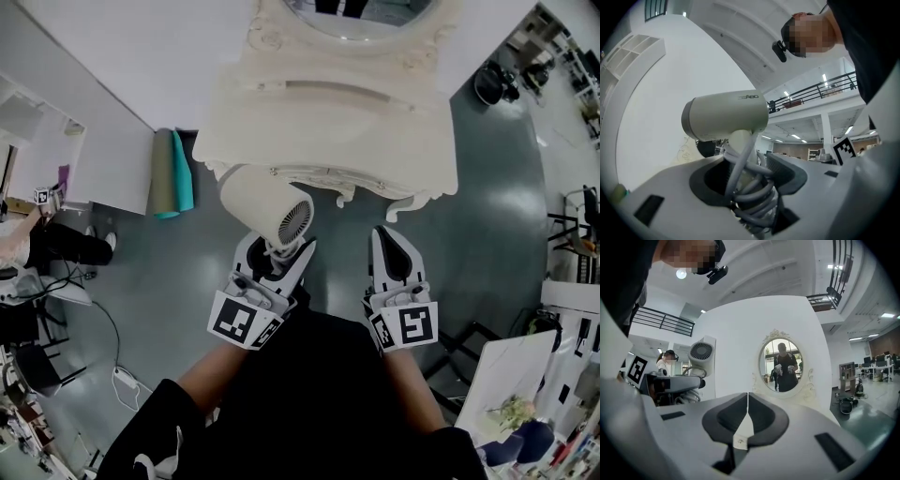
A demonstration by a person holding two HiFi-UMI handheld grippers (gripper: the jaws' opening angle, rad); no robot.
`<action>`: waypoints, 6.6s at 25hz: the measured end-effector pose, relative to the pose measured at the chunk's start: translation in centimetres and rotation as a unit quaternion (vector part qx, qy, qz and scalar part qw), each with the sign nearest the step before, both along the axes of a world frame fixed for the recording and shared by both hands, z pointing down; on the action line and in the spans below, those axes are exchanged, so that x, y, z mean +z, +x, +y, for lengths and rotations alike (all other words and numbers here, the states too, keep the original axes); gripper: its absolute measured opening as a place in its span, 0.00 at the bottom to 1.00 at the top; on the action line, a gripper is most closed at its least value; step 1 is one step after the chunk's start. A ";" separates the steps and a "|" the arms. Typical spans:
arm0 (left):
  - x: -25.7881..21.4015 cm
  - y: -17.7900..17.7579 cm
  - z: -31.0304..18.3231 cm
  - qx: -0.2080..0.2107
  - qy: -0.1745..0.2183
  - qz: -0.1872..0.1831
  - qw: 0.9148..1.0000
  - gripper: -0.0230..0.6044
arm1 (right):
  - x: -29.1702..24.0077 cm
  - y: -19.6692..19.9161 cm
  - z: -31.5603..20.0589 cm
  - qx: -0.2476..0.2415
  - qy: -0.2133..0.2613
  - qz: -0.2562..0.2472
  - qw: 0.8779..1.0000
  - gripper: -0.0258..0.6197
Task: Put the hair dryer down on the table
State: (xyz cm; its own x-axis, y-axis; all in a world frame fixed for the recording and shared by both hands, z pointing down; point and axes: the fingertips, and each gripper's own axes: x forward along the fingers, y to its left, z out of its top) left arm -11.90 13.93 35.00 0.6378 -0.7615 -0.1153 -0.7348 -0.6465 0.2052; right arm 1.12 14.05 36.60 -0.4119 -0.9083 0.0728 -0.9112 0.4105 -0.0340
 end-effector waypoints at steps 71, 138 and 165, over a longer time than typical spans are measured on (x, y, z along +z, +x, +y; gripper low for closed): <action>6.0 10.1 -28.1 -0.067 -0.075 -0.073 0.992 0.43 | 3.2 9.5 -28.0 -0.048 -0.017 -0.097 0.994 0.07; 36.7 8.4 -40.8 0.296 -0.255 -0.399 0.830 0.43 | 12.4 5.8 -43.2 0.122 -0.112 -0.015 0.986 0.07; 41.5 8.6 -39.4 0.404 -0.238 -0.474 0.745 0.43 | 14.8 7.7 -42.9 0.155 -0.148 0.001 0.977 0.07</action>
